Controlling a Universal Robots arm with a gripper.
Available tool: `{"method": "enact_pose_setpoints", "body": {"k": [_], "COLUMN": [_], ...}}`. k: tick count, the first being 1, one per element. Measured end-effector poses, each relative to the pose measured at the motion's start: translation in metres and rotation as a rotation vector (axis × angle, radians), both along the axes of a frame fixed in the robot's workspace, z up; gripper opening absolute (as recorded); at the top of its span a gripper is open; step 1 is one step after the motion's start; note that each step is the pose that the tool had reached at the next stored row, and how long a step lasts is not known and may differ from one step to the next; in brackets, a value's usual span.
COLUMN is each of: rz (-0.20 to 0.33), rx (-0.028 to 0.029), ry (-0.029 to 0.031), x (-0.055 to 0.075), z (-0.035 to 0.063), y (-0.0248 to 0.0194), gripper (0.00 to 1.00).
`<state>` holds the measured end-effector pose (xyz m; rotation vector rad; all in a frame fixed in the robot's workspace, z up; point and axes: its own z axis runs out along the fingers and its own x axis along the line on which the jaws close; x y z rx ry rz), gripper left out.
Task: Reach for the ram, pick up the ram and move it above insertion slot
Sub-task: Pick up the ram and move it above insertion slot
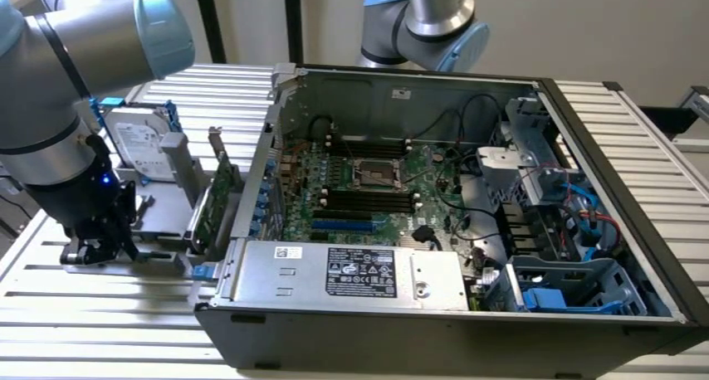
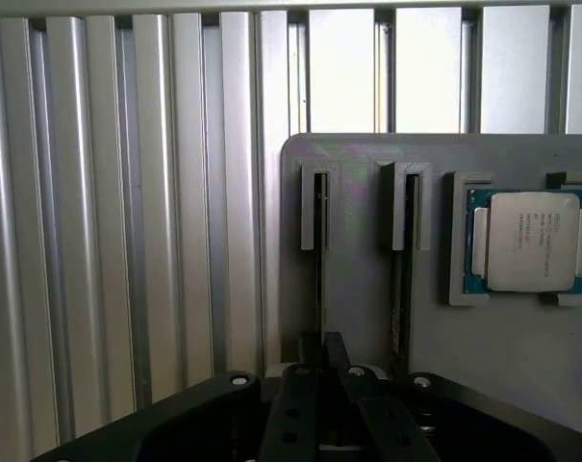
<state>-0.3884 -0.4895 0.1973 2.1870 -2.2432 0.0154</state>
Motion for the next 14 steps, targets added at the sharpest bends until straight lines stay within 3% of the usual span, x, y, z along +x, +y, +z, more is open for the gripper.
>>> {"method": "enact_pose_setpoints", "body": {"k": [6, 11, 14], "rz": [0.0, 0.0, 0.0], "rx": [0.0001, 0.0, 0.0001], "ry": [0.0, 0.0, -0.0001], "x": [0.0, 0.0, 0.0], "z": [0.0033, 0.0114, 0.0212], "y": [0.0001, 0.0, 0.0], "gripper": [0.13, 0.13, 0.13]}}
